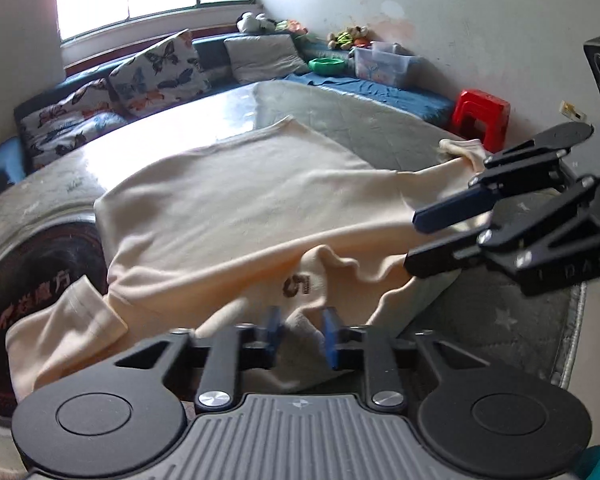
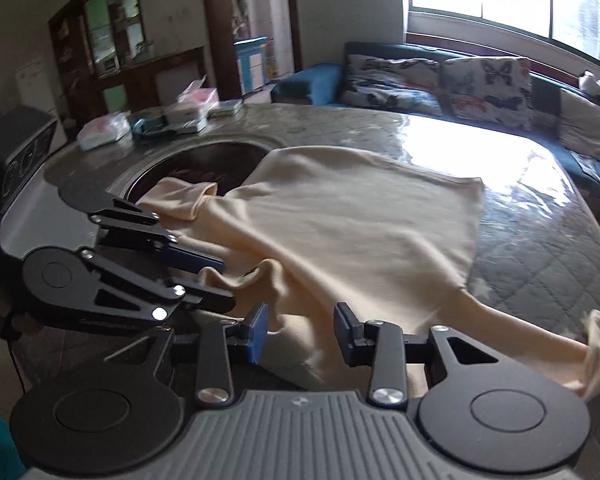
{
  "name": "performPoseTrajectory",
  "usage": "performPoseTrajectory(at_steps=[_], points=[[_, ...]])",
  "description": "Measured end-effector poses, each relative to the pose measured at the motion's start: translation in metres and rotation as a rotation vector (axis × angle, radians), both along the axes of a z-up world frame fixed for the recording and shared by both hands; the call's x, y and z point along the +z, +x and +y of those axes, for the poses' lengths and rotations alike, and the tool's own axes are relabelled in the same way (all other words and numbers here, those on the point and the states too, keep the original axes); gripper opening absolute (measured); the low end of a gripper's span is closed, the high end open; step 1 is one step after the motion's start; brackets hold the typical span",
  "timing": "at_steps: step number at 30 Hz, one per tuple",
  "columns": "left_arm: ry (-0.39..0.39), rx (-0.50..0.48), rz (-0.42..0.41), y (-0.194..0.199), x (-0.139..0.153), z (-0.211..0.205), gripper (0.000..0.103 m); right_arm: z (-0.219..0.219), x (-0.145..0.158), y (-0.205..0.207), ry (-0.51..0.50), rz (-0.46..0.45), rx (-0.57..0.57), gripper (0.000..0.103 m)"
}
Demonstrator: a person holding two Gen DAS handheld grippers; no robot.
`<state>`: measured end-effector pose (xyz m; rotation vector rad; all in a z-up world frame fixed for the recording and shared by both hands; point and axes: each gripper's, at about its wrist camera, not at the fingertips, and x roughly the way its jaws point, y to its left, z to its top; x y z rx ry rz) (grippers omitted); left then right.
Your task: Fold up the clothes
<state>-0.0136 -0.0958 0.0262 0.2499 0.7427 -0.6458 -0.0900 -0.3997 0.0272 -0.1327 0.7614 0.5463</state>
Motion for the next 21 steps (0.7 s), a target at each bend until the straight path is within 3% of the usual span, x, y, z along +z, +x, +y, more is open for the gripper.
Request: performPoseTrajectory(at_steps=[8,12,16,19,21], points=[[-0.087,0.002,-0.084,-0.031,0.022,0.019,0.011,0.011,-0.016,0.002,-0.038,0.022,0.006,0.008],[-0.094,-0.041,-0.1,-0.055,0.027,0.032,0.01,0.009,-0.007,-0.015,-0.049,0.005,0.045,0.005],[-0.061,-0.077,-0.057,-0.068,0.018,0.043,0.01,0.013,-0.008,-0.04,-0.102,0.049,0.147,0.004],[-0.026,-0.087,-0.037,-0.068,0.014,0.048,0.01,0.015,-0.009,-0.05,-0.123,0.08,0.205,0.004],[-0.048,-0.069,-0.039,-0.061,0.02,0.052,0.011,0.013,0.0,-0.052,-0.107,0.058,0.2,0.005]])
